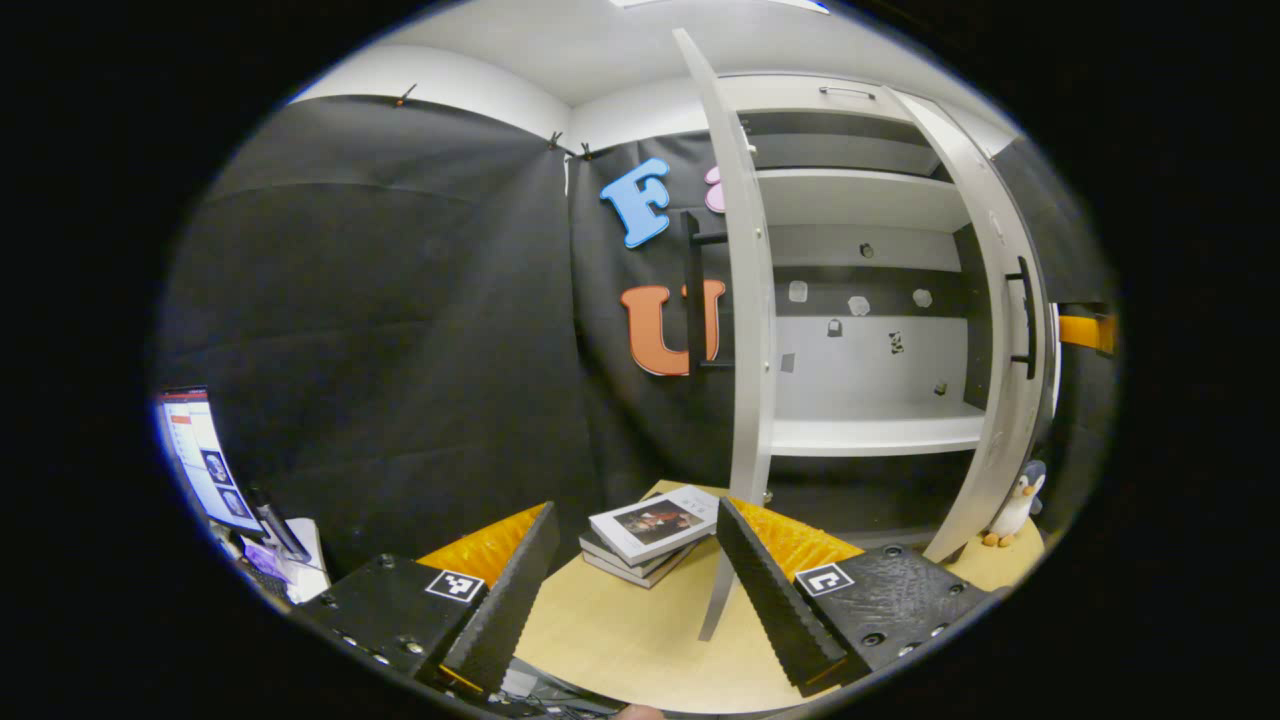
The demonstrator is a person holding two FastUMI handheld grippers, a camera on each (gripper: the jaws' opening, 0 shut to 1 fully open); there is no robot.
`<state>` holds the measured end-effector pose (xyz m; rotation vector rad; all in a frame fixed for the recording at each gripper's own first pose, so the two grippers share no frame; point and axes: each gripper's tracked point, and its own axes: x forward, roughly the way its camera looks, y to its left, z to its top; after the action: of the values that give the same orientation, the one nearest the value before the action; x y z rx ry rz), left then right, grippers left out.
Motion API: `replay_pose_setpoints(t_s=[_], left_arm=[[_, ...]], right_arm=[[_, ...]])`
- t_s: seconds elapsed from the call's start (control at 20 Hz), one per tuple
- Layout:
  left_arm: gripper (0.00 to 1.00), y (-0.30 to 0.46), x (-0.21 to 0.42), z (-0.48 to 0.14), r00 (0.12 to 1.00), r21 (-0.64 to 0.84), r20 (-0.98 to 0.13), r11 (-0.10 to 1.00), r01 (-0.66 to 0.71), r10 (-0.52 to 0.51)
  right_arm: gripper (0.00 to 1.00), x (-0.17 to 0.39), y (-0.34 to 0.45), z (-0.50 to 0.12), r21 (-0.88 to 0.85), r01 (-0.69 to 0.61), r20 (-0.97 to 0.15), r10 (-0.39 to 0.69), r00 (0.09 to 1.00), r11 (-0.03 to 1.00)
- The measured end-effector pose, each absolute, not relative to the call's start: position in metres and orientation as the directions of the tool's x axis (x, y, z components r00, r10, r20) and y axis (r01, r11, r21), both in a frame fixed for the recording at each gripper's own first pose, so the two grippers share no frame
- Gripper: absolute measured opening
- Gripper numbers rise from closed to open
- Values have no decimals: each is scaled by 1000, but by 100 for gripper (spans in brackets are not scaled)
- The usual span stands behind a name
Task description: Grasp the bottle in the cabinet with the left hand and place it on the coaster, then close the right door with the right hand and the left door with the left hand.
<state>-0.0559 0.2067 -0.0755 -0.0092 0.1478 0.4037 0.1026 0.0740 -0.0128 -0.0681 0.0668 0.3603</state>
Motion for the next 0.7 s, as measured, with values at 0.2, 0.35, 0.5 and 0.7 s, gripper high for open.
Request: replay_pose_setpoints(t_s=[0.2, 0.35, 0.5, 0.7], left_arm=[[98, 221, -41, -61, 911, 13, -152, 922, -387, 384], [96, 228, -31, -48, 917, 5, -154, 929, -371, 367], [97, 241, -20, -28, 924, -27, -124, 929, -368, 362], [99, 259, -5, -3, 927, -47, -103, 929, -367, 361]], right_arm=[[91, 88, 49, -15, -50, -303, -73, 299, 951, 952], [92, 76, 29, -17, -63, -256, -72, 251, 965, 965], [92, 63, 10, -18, -62, -215, -76, 210, 975, 975], [92, 51, -17, -15, -90, -147, -75, 141, 987, 985]])
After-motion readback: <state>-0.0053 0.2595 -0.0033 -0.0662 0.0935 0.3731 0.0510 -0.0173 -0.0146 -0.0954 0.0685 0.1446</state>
